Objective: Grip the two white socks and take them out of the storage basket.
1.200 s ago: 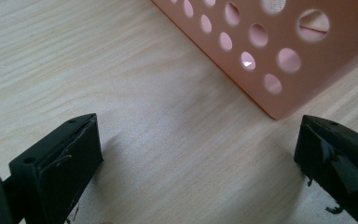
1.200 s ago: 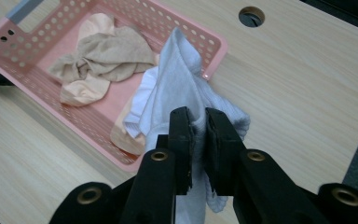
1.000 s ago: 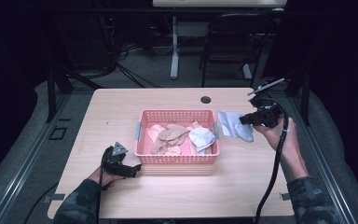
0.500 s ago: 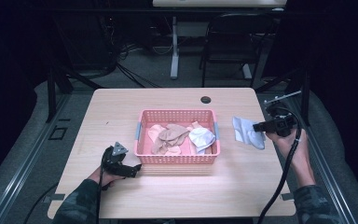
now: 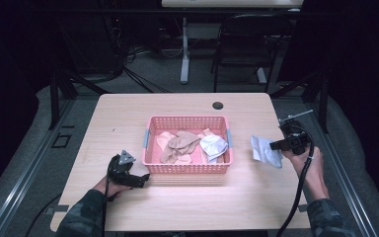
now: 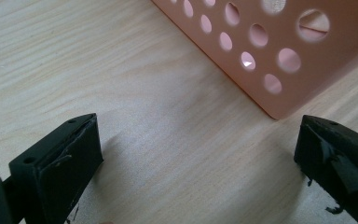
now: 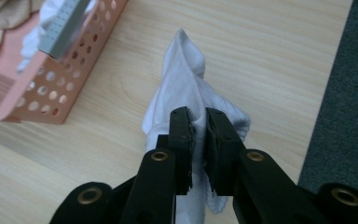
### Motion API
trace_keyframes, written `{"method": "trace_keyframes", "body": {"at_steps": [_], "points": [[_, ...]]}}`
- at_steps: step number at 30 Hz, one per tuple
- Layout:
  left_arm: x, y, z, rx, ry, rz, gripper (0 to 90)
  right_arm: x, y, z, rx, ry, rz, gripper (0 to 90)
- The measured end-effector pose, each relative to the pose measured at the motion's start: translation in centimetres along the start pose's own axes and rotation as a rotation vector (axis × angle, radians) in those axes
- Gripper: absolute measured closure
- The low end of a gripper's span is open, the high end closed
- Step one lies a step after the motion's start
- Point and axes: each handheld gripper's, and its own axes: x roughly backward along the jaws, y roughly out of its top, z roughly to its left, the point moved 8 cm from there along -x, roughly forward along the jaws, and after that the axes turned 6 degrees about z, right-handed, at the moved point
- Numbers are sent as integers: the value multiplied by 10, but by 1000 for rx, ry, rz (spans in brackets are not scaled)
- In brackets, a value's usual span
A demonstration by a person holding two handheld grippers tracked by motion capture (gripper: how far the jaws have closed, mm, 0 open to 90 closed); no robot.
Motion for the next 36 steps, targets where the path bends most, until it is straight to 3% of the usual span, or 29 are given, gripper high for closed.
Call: {"method": "trace_keyframes", "body": {"at_steps": [1,4,6,9,14,17,20,21,22,23,24,25,27,28,29,31,33,36], "points": [[0,0,0,1,0,1,5,-14,-2,-2,-9,18,21,816],[0,0,0,0,0,1,5,-25,-4,-2,-31,47,23,817],[0,0,0,0,0,1,5,-38,-7,-2,-63,91,47,816],[0,0,0,0,0,1,5,-49,-13,-9,-63,29,84,815],[0,0,0,0,0,1,5,-51,-16,-17,-101,24,87,807],[0,0,0,0,0,1,5,-53,-17,-21,-143,68,70,790],[0,0,0,0,0,1,5,-52,-20,-25,-145,58,81,753],[0,0,0,-1,0,2,5,-51,-20,-27,-150,36,81,645],[0,0,0,-1,0,2,5,-51,-20,-27,-150,36,81,645],[0,0,0,0,0,1,5,-49,-20,-25,-145,66,75,545],[0,0,0,-1,0,1,5,-49,-20,-25,-145,66,75,545],[0,0,0,0,0,1,5,-47,-19,-24,-139,71,61,406],[0,0,0,-3,0,2,5,-43,-18,-21,-130,74,60,324],[0,0,0,-3,0,2,5,-43,-18,-21,-130,74,60,324],[0,0,0,-2,0,2,5,-38,-14,-16,-116,67,36,257],[0,0,0,0,0,1,5,-36,-13,-15,-103,61,31,234],[0,0,0,1,-1,1,5,-28,-10,-10,-75,56,20,149],[0,0,0,0,0,1,5,-23,-7,-5,-69,64,0,120]]}}
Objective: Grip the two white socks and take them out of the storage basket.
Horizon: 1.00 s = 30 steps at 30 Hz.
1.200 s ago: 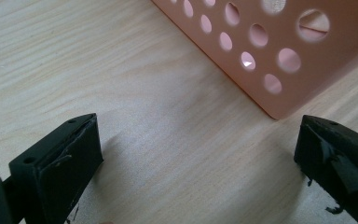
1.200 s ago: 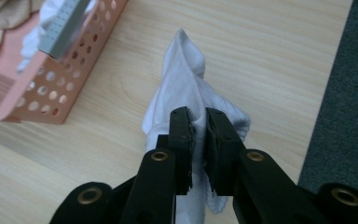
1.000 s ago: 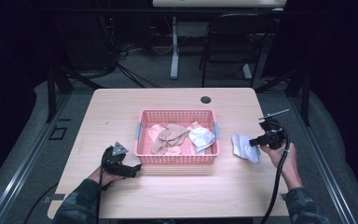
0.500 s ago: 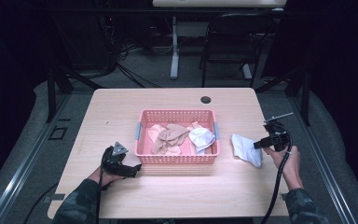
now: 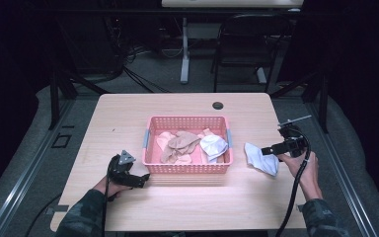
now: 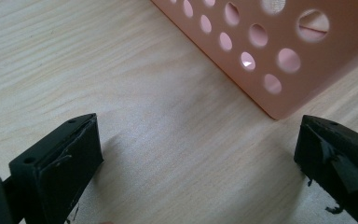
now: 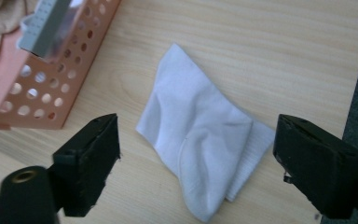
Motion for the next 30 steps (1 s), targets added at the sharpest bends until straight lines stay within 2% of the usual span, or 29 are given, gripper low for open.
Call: {"method": "trace_keyframes", "body": {"at_steps": [1,5,10,11,15,19,22,25,26,27,28,30], "points": [[0,0,0,0,0,0,5,4,1,4,17,-11,-1,45],[0,0,0,-4,1,2,5,11,4,13,40,-12,-17,0],[0,0,0,-5,1,2,5,19,6,24,78,-7,-25,0],[0,0,0,-4,1,2,5,22,7,30,95,-5,-31,0],[0,0,0,-3,1,2,5,26,10,40,123,-7,-37,0],[0,0,0,0,1,0,5,32,13,57,178,5,-39,0],[0,0,0,-4,1,2,5,35,15,62,190,6,-46,0],[0,0,0,-4,1,2,5,39,20,77,219,26,-57,0],[0,0,0,-4,1,2,5,39,20,77,219,26,-57,0],[0,0,0,-4,1,2,5,41,22,85,241,35,-65,0],[0,0,0,-4,1,2,5,41,22,85,241,35,-65,0],[0,0,0,-4,1,2,5,42,26,98,270,40,-66,0]]}}
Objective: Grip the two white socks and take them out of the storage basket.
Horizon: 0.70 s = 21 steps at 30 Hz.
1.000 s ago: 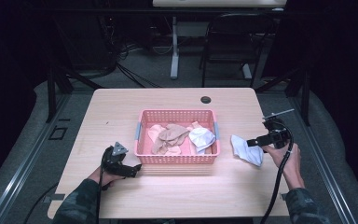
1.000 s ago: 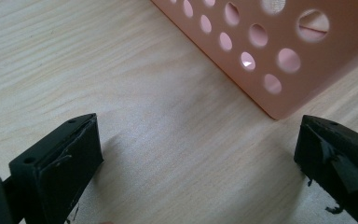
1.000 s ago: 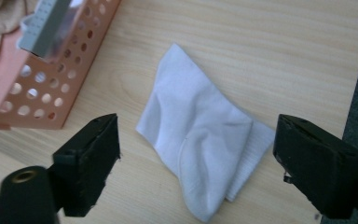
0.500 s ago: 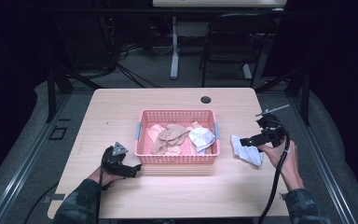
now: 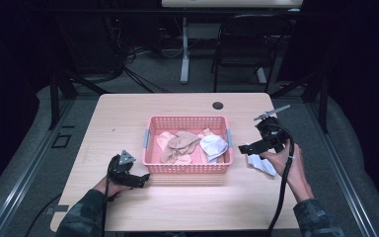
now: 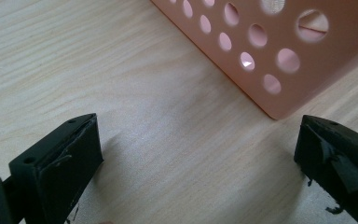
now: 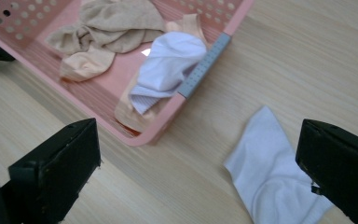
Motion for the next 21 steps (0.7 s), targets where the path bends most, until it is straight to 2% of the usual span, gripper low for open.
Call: {"method": "trace_keyframes", "body": {"at_steps": [1,3,4,5,10,13,15,17,18,19,20,21], "points": [[0,0,0,0,0,0,5,0,0,0,0,0,0,0],[0,0,0,0,0,1,5,-1,10,12,28,8,6,0],[0,0,0,0,0,1,5,-1,10,12,28,8,6,0],[0,0,0,-1,0,0,5,-4,18,20,44,14,3,0],[0,0,0,-1,0,0,5,-12,30,33,80,32,13,5],[0,0,0,0,-1,1,5,-25,42,45,118,44,32,27],[0,0,0,0,-1,1,5,-28,44,46,121,46,40,37],[0,0,0,0,-1,1,5,-39,52,52,136,61,67,74],[0,0,0,0,-1,1,5,-39,52,52,136,61,67,74],[0,0,0,0,-1,1,5,-47,57,57,147,63,80,94],[0,0,0,0,-1,1,5,-47,57,57,147,63,80,94],[0,0,0,0,-1,1,5,-56,60,61,163,71,101,137]]}}
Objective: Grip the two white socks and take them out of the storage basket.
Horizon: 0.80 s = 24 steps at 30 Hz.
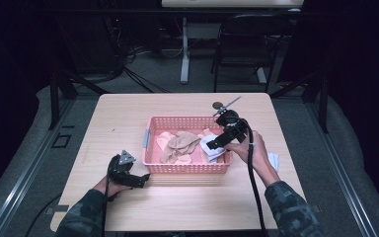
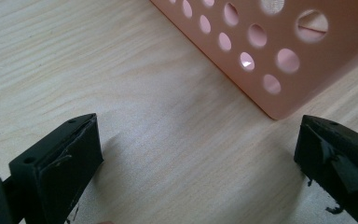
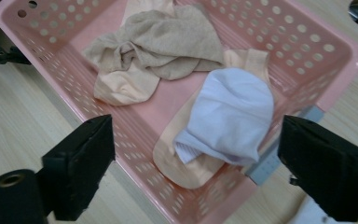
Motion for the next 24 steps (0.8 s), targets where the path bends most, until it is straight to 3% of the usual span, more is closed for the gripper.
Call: {"method": "trace_keyframes", "body": {"at_steps": [3,4,11,24], "points": [[0,0,0,-1,0,0,5,-9,2,1,10,-5,38,145],[0,0,0,0,0,0,5,-17,5,0,15,-1,62,195],[0,0,0,-1,0,0,5,-38,8,-7,-2,11,101,265],[0,0,0,-4,0,0,5,-65,3,-27,-33,-37,168,357]]}}
